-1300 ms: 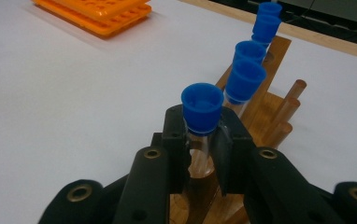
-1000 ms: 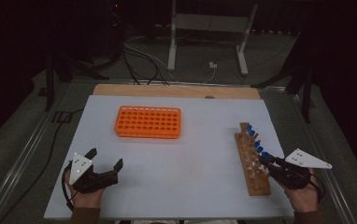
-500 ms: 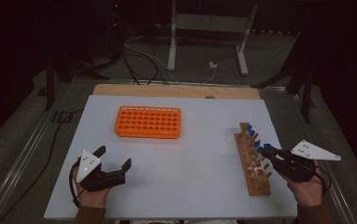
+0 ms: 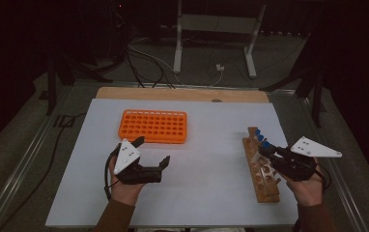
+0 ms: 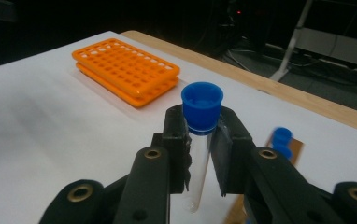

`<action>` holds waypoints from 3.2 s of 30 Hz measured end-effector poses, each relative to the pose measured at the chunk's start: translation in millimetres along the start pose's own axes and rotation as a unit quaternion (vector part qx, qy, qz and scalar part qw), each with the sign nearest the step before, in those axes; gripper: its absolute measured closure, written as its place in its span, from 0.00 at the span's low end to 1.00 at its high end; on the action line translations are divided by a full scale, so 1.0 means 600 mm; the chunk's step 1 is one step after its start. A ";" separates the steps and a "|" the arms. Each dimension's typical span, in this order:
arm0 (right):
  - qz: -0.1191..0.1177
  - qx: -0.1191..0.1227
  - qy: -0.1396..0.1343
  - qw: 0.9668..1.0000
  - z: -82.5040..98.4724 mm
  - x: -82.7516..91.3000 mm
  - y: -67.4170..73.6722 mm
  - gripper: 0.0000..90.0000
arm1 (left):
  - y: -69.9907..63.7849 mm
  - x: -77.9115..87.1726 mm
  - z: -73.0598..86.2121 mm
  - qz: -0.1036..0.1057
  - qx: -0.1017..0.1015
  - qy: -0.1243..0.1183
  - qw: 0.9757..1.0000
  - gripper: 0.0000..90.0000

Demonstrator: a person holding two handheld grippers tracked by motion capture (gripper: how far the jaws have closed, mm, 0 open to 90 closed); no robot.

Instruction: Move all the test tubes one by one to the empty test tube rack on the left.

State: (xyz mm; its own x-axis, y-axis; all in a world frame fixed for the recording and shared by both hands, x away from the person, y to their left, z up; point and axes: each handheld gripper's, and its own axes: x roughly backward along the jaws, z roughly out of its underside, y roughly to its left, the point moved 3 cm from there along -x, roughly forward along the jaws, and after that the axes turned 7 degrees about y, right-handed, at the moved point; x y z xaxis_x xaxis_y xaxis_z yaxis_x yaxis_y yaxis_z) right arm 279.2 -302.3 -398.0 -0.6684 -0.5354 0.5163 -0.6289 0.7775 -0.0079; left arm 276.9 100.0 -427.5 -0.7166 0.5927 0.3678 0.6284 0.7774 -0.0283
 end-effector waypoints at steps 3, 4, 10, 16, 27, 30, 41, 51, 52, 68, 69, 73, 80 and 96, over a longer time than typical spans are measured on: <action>-0.009 0.000 -0.001 1.000 -0.006 -0.009 0.005 0.85 | -0.012 -0.021 -0.011 0.011 -0.009 0.003 1.000 0.01; -0.016 0.000 0.000 1.000 -0.011 -0.019 0.010 0.85 | -0.015 -0.029 -0.014 0.014 -0.011 0.004 1.000 0.01; -0.033 -0.004 0.004 0.999 -0.020 -0.048 0.019 0.85 | -0.026 -0.084 -0.013 0.035 -0.007 0.027 0.999 0.01; -0.049 -0.003 0.009 0.999 -0.032 -0.076 0.034 0.85 | -0.048 -0.130 -0.013 0.064 0.004 0.036 0.997 0.02; -0.073 -0.005 0.021 0.997 -0.048 -0.126 0.061 0.85 | -0.116 -0.199 -0.023 0.132 -0.018 0.047 0.990 0.33; -0.076 -0.001 0.026 0.997 -0.049 -0.136 0.068 0.85 | -0.129 -0.213 -0.021 0.135 -0.026 0.054 0.989 0.46; -0.085 0.003 0.031 0.996 -0.053 -0.150 0.083 0.85 | -0.139 -0.218 -0.022 0.157 -0.034 0.045 0.986 0.77; -0.089 0.002 0.035 0.995 -0.052 -0.151 0.083 0.85 | -0.141 -0.220 -0.020 0.161 -0.046 0.050 0.985 0.87; -0.090 0.001 0.036 0.995 -0.052 -0.151 0.083 0.85 | -0.141 -0.219 -0.019 0.160 -0.048 0.051 0.985 0.87; -0.034 -0.017 0.022 0.999 -0.038 -0.102 0.049 0.15 | -0.099 -0.202 -0.022 0.124 -0.028 0.049 0.991 0.87; -0.027 -0.021 0.021 0.999 -0.035 -0.097 0.044 0.11 | -0.095 -0.200 -0.021 0.121 -0.027 0.049 0.991 0.87; -0.010 -0.031 0.012 0.999 -0.022 -0.077 0.028 0.03 | -0.075 -0.191 -0.021 0.108 -0.020 0.047 0.993 0.87; 0.029 -0.041 -0.009 0.999 -0.005 -0.040 0.002 0.02 | -0.051 -0.188 -0.022 0.093 -0.016 0.048 0.994 0.87; 0.059 -0.061 -0.019 0.996 0.019 -0.002 -0.029 0.02 | 0.033 -0.199 -0.014 0.044 0.013 0.038 0.998 0.87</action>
State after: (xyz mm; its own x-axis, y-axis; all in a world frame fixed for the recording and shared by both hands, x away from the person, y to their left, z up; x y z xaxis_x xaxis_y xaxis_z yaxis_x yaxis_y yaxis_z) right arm 286.5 -318.9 -408.4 -0.7508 -0.4480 0.4854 -0.4932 0.8690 0.0393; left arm 377.3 42.9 -464.4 -0.6332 0.6420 0.4324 0.6791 0.7288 -0.0876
